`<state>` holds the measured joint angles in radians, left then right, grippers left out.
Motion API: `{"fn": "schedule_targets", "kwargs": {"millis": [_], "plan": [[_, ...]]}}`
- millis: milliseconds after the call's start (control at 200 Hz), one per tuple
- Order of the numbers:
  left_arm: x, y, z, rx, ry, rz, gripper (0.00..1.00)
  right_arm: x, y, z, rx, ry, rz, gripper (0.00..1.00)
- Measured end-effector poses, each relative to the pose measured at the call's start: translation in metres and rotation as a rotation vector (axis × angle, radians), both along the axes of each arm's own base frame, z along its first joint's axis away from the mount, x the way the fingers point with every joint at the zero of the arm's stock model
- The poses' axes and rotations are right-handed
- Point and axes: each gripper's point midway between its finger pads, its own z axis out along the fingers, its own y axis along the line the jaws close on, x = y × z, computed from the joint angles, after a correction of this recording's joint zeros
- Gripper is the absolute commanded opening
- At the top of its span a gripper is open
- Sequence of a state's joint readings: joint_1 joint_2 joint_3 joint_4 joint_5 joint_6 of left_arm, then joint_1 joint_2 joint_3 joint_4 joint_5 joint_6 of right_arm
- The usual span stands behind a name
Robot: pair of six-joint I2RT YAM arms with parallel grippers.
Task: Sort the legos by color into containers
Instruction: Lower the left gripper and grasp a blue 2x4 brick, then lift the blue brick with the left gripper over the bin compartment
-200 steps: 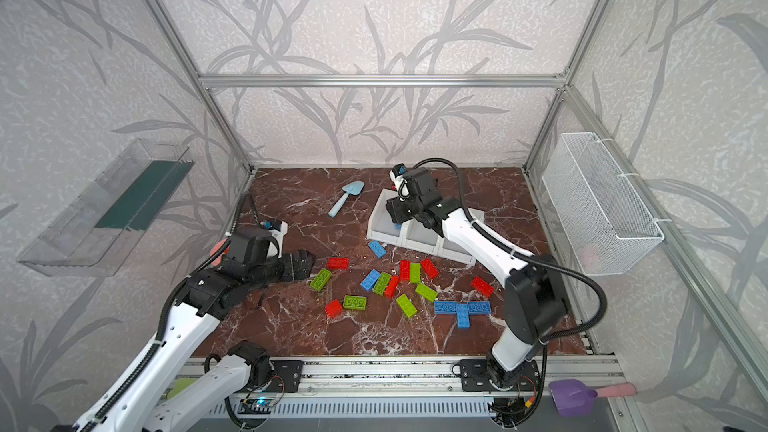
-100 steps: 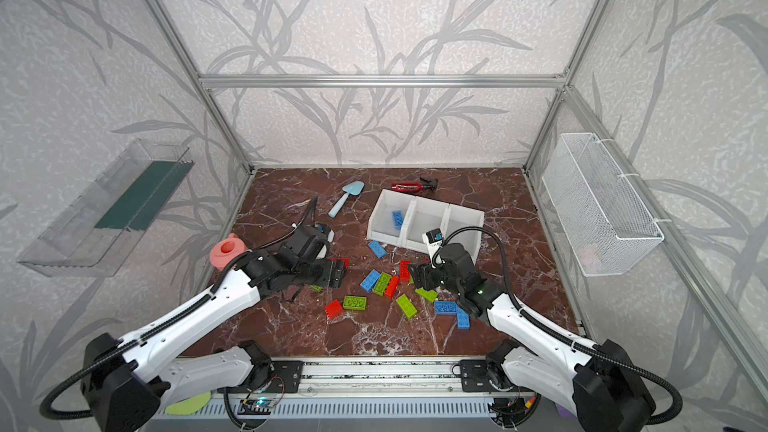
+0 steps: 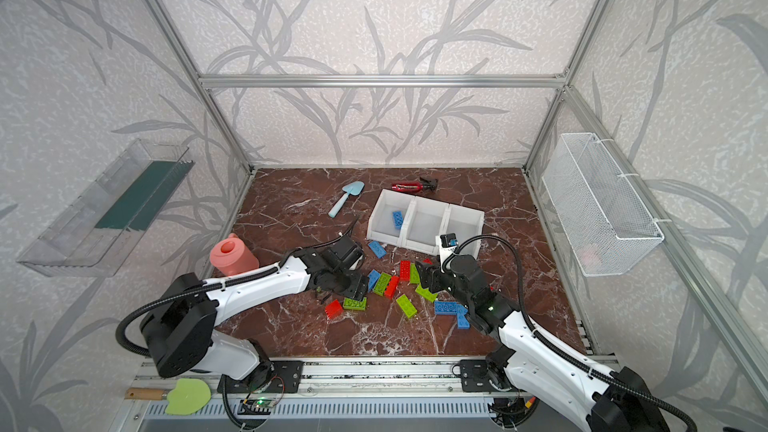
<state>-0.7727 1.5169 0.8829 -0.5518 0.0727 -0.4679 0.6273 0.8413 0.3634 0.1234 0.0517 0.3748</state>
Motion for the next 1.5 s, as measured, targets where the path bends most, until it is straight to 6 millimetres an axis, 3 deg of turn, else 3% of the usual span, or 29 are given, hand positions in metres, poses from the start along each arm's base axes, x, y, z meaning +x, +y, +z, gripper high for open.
{"fn": "schedule_targets", "kwargs": {"millis": [160, 515, 625, 865, 1070, 1249, 1499], "plan": [[0.002, -0.007, -0.017, 0.026, 0.036, -0.015, 0.81, 0.001, -0.004, 0.002, -0.003, -0.016, -0.023, 0.72], [0.020, -0.024, -0.021, 0.025, 0.018, -0.039, 0.68, 0.003, -0.006, 0.001, -0.008, -0.016, -0.035, 0.72], [0.022, -0.024, -0.026, 0.039, 0.019, -0.044, 0.56, 0.003, -0.006, 0.001, -0.008, -0.016, -0.036, 0.72], [0.030, -0.030, -0.026, 0.038, 0.006, -0.052, 0.40, 0.004, -0.006, -0.002, -0.013, -0.009, -0.037, 0.72], [0.031, -0.029, -0.025, 0.042, -0.003, -0.048, 0.35, 0.004, -0.007, -0.004, -0.017, -0.003, -0.039, 0.72], [0.034, -0.030, -0.010, 0.020, -0.039, -0.044, 0.34, 0.006, -0.007, -0.008, -0.024, 0.008, -0.042, 0.71], [0.035, -0.026, 0.036, -0.037, -0.129, -0.035, 0.33, 0.009, -0.012, -0.016, -0.026, 0.039, -0.067, 0.71]]}}
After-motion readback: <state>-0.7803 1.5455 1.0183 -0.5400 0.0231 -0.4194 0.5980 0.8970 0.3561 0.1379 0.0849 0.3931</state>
